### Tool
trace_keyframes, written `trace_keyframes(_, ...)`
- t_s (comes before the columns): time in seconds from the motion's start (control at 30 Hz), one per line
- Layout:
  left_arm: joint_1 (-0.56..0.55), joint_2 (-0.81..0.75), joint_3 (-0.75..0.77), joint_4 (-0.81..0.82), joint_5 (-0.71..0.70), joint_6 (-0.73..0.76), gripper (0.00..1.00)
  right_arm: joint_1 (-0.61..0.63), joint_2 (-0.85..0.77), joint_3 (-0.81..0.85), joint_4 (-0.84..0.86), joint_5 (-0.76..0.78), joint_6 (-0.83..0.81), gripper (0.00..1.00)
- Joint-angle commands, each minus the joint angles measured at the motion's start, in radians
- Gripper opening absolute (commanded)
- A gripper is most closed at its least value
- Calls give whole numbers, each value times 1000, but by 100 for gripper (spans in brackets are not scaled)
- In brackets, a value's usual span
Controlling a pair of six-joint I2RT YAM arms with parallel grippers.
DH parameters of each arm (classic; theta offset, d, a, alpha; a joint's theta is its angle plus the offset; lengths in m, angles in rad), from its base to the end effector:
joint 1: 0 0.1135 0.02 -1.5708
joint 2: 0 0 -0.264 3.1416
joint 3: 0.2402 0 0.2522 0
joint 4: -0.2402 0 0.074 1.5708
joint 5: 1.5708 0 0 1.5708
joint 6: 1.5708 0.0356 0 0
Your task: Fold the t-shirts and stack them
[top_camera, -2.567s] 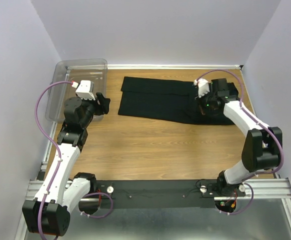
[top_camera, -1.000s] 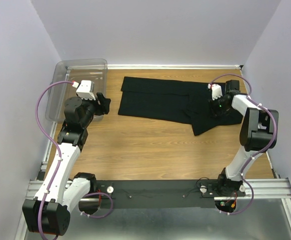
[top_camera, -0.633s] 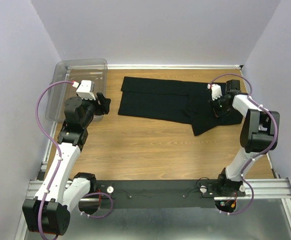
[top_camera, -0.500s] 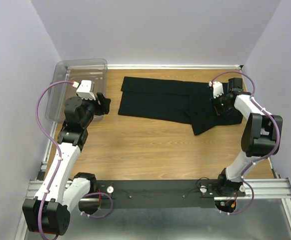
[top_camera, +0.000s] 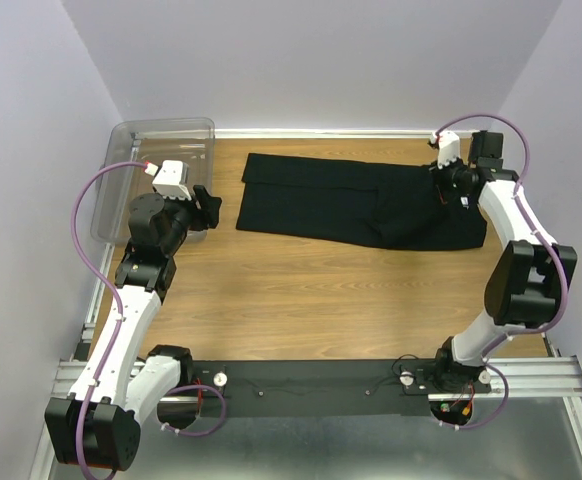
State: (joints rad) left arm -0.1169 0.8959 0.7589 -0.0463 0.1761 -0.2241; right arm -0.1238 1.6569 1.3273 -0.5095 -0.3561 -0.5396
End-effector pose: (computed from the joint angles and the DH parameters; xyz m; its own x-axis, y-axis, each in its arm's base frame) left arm 0.2109 -0.0311 0.3257 -0.2400 -0.1921 -0.9516 0.2385 0.9385 -0.2496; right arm 0.3644 -0.0328 0.2741 -0.5741 -0.4138 -0.7065 -0.4784 0.8698 -0.1208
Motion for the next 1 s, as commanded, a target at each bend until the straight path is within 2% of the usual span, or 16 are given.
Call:
trace_keyframes(0.0, 5, -3, 10, 17, 17, 16, 68, -2, 50, 61, 75, 22, 33, 0)
trace_keyframes(0.37, 5, 6, 11, 16, 13, 17, 68, -2, 172, 95, 236, 58, 52, 0)
trace_keyframes(0.7, 5, 14, 13, 14, 16, 17, 68, -2, 164, 24, 453, 108, 86, 0)
trace_keyframes(0.97, 5, 20, 13, 14, 13, 22, 68, -2, 191, 35, 500, 77, 112, 0)
